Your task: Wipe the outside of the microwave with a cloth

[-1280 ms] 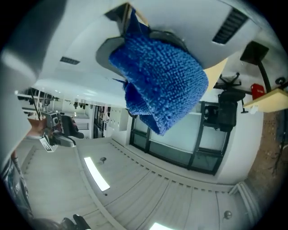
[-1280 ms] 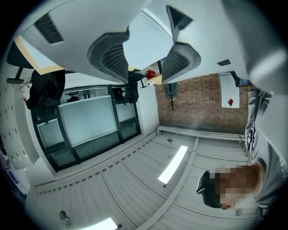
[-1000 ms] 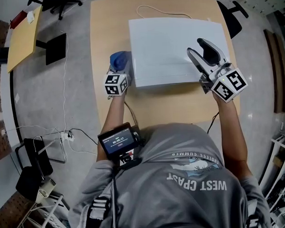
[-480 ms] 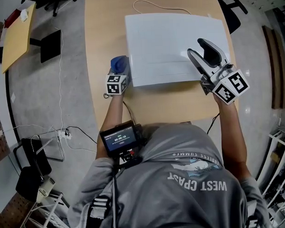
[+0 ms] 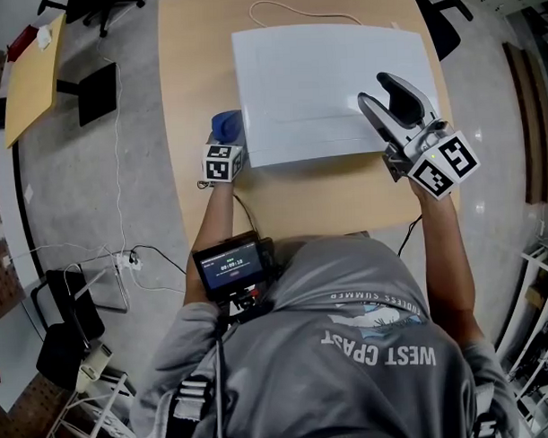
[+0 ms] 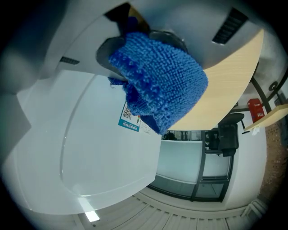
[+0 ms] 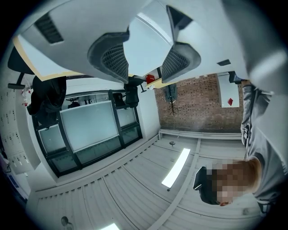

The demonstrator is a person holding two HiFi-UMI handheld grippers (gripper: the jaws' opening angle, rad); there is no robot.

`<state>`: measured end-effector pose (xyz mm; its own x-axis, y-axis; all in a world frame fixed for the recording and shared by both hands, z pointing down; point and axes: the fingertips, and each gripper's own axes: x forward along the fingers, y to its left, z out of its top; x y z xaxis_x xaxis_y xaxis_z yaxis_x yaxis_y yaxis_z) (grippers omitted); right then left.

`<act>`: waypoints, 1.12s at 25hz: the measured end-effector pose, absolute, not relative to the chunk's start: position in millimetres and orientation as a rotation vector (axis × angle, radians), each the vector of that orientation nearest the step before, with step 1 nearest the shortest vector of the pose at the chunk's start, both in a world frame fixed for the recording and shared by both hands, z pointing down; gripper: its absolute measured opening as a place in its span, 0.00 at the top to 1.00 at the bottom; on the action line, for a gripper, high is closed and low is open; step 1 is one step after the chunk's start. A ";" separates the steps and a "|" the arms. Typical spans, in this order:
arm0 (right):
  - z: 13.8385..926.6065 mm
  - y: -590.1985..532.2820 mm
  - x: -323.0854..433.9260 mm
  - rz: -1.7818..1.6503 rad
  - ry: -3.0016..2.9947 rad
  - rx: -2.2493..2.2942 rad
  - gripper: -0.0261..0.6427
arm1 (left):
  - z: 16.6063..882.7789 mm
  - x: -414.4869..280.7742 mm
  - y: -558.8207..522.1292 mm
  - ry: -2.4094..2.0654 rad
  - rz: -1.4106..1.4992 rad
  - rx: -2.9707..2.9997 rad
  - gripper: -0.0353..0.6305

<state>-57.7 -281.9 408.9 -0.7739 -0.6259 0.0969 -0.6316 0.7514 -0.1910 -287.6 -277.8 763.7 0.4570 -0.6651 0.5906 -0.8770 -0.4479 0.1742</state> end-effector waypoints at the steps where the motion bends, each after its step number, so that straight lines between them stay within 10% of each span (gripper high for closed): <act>1: 408.4 -281.9 -57.7 0.336 -2.918 1.044 0.60 | 761.9 -288.4 -277.8 -1.291 0.624 2.251 0.82; 6: 404.0 -286.0 -59.8 0.347 -2.952 1.009 0.61 | 744.4 -298.9 -284.4 -1.331 0.606 2.254 0.82; 11: 393.3 -275.6 -52.8 0.353 -3.019 0.903 0.88 | 703.4 -297.3 -288.8 -1.400 0.559 2.295 0.82; 28: 343.4 -220.4 -54.3 0.180 -3.144 0.773 0.89 | 473.7 -300.9 -250.9 -1.651 0.368 2.583 0.82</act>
<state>-54.3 -220.4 343.4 -0.8814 -0.4669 -0.0711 -0.4558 0.8803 -0.1315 -300.9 -250.9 473.7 0.4000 -0.8877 0.2282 -0.9005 -0.4269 -0.0824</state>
